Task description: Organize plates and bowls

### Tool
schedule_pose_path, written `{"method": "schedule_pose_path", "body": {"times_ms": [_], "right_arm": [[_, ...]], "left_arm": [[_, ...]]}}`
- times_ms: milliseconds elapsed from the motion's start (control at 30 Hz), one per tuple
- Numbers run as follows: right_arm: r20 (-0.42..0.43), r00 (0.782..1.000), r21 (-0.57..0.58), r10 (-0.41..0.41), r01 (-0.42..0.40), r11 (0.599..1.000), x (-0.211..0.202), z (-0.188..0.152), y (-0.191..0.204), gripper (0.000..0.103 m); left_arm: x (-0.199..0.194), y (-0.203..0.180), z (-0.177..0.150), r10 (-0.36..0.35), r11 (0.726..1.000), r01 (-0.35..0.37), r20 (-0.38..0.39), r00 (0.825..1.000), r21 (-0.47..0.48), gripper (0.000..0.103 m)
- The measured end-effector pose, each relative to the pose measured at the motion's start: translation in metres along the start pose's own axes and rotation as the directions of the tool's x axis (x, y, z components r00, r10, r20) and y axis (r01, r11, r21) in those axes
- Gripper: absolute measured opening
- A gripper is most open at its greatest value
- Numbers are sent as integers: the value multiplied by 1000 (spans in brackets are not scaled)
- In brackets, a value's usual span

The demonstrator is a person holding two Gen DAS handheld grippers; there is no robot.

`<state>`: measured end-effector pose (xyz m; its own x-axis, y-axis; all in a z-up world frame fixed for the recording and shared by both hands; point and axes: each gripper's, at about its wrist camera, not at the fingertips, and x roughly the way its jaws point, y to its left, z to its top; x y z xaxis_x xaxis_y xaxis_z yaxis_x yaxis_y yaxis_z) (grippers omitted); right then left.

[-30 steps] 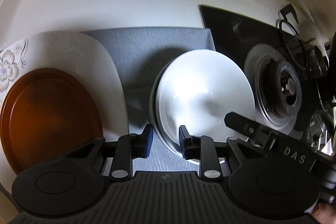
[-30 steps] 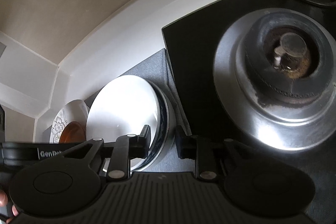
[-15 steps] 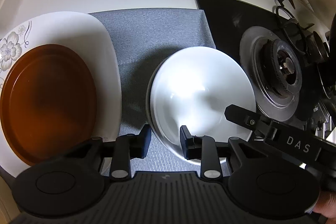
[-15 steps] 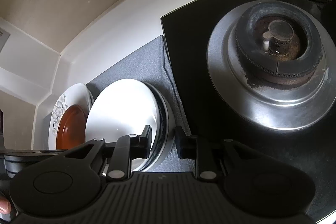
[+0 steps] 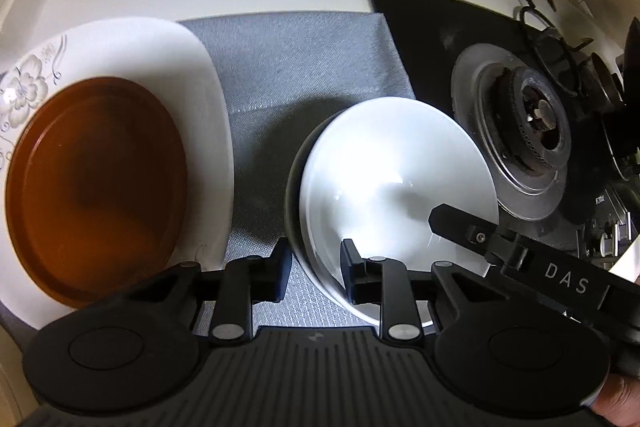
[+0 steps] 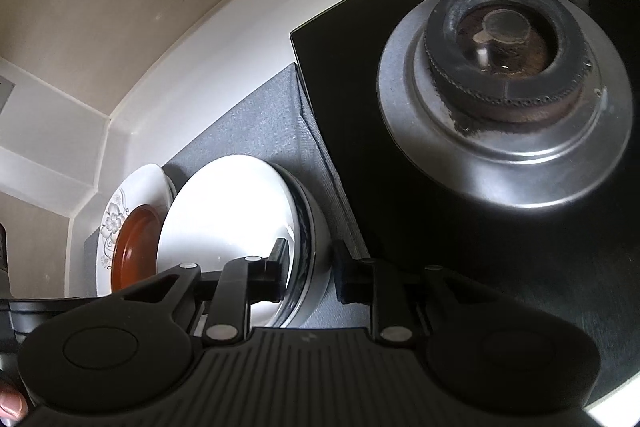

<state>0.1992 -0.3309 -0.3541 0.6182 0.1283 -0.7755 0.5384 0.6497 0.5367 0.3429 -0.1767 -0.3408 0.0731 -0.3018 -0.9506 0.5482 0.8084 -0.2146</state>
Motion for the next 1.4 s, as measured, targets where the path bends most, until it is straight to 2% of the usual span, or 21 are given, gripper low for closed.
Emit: {"method": "schedule_pose_path", "body": {"times_ms": [233,367,467,733,1033,1167,1300,1400], "right_arm": [[15,999,38,30,-31,999,-20,-6,8,25],[22,999,-4,43,-43,999,-31,-6,30,25],[23,998,-44,56,-55,998,-34,-5,52,25],[-75,990,-118,118,-127,985,-10,-7,111,25],[-201,962,-240,183,-230,943,25,-28,187,25],[-254,948,-296,193,-266,917,35,-43,225,26],[-311,929,-360,200,-310,880,43,-67,259,26],[-358,913,-382,194,-333,862,55,-86,278,26]], "left_arm": [[-33,0,-5,-8,1000,8,50,999,4,28],[-53,8,-9,6,1000,-5,54,999,-12,28],[-68,23,-15,21,999,-17,69,997,-47,28],[-106,82,-32,99,983,-76,131,986,-170,28],[-141,153,-64,192,933,-142,124,974,-331,28],[-158,190,-87,185,895,-123,106,977,-429,29],[-169,220,-110,220,862,-148,94,971,-485,30],[-173,244,-131,217,837,-154,60,974,-525,31]]}}
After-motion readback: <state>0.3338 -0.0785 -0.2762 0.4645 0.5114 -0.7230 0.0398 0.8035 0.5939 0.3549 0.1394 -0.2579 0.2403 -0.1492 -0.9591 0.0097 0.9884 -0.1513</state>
